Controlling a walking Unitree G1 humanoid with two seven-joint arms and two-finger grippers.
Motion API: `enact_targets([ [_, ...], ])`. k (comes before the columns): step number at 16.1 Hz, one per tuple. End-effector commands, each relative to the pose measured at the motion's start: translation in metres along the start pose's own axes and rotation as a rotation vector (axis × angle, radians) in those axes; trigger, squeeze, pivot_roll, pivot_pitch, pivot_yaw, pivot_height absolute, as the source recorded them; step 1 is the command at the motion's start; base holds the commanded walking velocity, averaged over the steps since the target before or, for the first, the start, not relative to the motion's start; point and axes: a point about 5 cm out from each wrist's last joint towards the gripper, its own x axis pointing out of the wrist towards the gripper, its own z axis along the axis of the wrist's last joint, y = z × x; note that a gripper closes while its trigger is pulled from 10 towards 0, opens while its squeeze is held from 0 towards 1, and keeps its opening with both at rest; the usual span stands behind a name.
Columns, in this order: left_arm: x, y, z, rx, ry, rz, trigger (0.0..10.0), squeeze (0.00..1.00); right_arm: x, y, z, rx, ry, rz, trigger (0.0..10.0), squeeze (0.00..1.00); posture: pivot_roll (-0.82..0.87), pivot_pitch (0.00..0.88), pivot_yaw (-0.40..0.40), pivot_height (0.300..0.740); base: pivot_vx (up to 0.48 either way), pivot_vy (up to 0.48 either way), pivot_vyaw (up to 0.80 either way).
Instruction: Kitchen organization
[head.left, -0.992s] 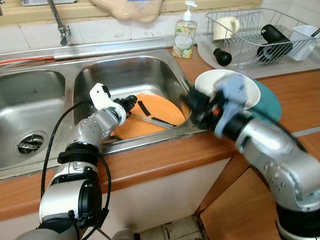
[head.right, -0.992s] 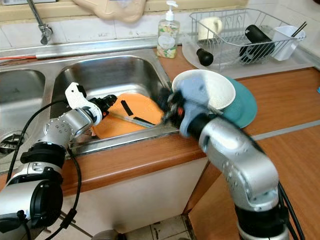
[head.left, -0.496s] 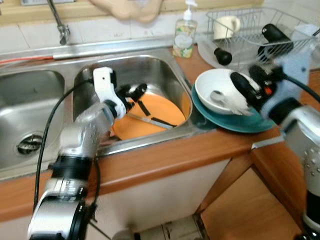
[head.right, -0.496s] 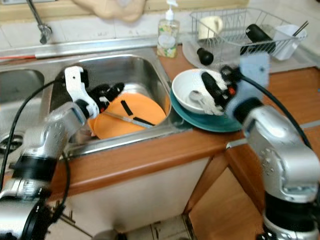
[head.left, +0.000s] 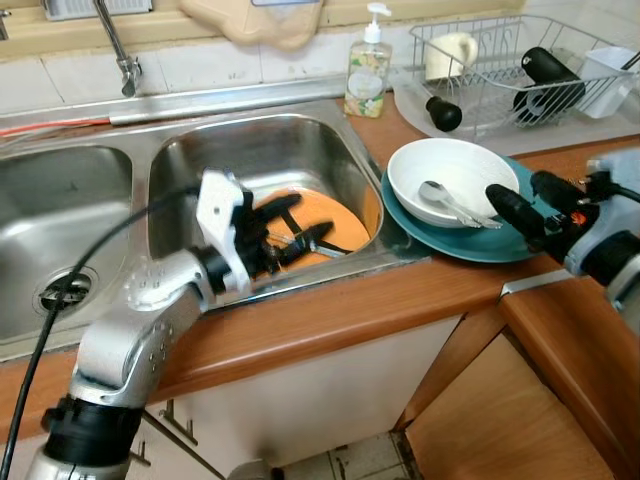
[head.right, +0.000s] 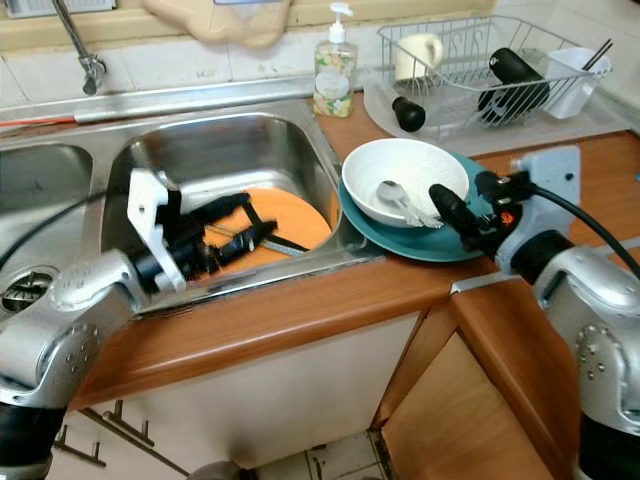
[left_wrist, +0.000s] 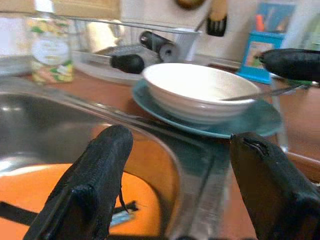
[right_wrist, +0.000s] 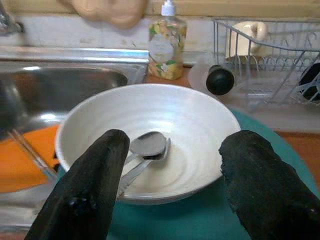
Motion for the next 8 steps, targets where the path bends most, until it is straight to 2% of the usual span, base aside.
enact_targets([
  [1,-0.002,-0.007,0.003,0.002,-0.003,-0.04,10.0,0.0,-0.005,0.003,0.003,-0.001,-0.007,0.032,10.0,0.0,-0.1,0.0,0.046,0.74,0.0,0.0,0.0],
  [8,-0.006,-0.027,0.0,-0.019,0.034,-0.117,10.0,0.0,0.004,0.005,-0.013,0.024,0.055,0.056,10.0,0.0,-0.06,0.0,0.037,0.74,0.0,0.0,0.0],
])
